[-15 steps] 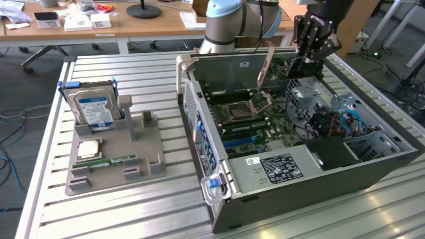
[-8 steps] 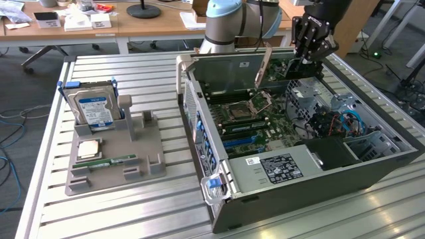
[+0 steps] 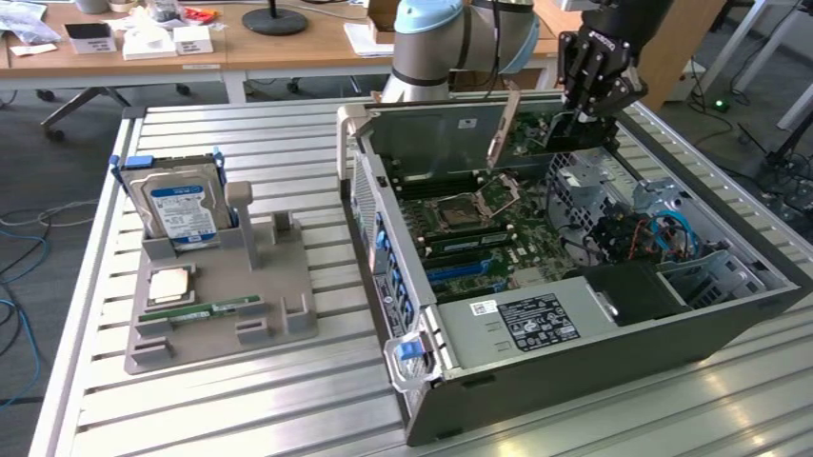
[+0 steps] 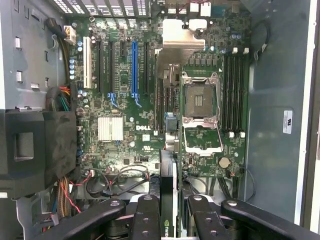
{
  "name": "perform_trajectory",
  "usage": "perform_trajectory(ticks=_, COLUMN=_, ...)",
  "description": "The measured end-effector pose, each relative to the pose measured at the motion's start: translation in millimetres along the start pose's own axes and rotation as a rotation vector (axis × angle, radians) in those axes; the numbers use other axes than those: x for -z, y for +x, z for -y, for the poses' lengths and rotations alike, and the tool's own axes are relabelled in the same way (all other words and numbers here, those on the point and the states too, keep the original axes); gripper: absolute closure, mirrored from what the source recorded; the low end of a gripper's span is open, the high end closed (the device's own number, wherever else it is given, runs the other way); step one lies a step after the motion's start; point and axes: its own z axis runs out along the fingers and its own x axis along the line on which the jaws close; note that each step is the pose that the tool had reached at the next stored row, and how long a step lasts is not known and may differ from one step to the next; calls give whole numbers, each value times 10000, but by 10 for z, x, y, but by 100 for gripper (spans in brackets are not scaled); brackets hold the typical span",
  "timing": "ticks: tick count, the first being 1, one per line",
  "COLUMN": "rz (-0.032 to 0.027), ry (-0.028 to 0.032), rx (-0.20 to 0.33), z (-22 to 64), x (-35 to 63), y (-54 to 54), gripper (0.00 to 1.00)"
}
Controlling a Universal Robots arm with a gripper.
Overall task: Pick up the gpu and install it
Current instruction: 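Insert the gpu into the slot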
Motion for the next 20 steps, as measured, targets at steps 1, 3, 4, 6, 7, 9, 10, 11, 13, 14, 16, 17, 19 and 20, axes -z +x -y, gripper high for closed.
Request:
perform_trajectory(ticks=1, rz=-1, ry=0, rx=1, z=-10, x=0, y=0, gripper=74)
perform_trajectory(ticks=3, rz=-1, ry=3, rx=0, z=-42, x=1, y=0, gripper=74)
perform_trajectory(ticks=4, rz=-1, ry=8, rx=-2, z=-64, x=1, y=0, gripper=74)
perform_trajectory(ticks=6, rz=0, ry=17, rx=-8, z=-111, x=2, y=1, gripper=74)
perform_trajectory(ticks=7, rz=0, ry=21, rx=-11, z=-133, x=2, y=1, gripper=74)
perform_trajectory(ticks=9, rz=0, ry=30, rx=-14, z=-175, x=2, y=1, gripper=74)
perform_trajectory(ticks=10, rz=0, ry=34, rx=-14, z=-190, x=2, y=2, gripper=74)
perform_trajectory(ticks=11, rz=0, ry=35, rx=-15, z=-199, x=2, y=2, gripper=74)
perform_trajectory(ticks=13, rz=2, ry=41, rx=-16, z=-220, x=1, y=1, gripper=74)
perform_trajectory(ticks=14, rz=4, ry=47, rx=-18, z=-233, x=-3, y=1, gripper=74)
perform_trajectory(ticks=16, rz=-1, ry=61, rx=-20, z=-256, x=-12, y=2, gripper=74)
perform_trajectory(ticks=17, rz=0, ry=64, rx=-21, z=-261, x=-21, y=2, gripper=74)
perform_trajectory(ticks=19, rz=1, ry=66, rx=-19, z=-266, x=-42, y=3, gripper=74)
perform_trajectory(ticks=20, rz=1, ry=66, rx=-17, z=-267, x=-53, y=4, gripper=74)
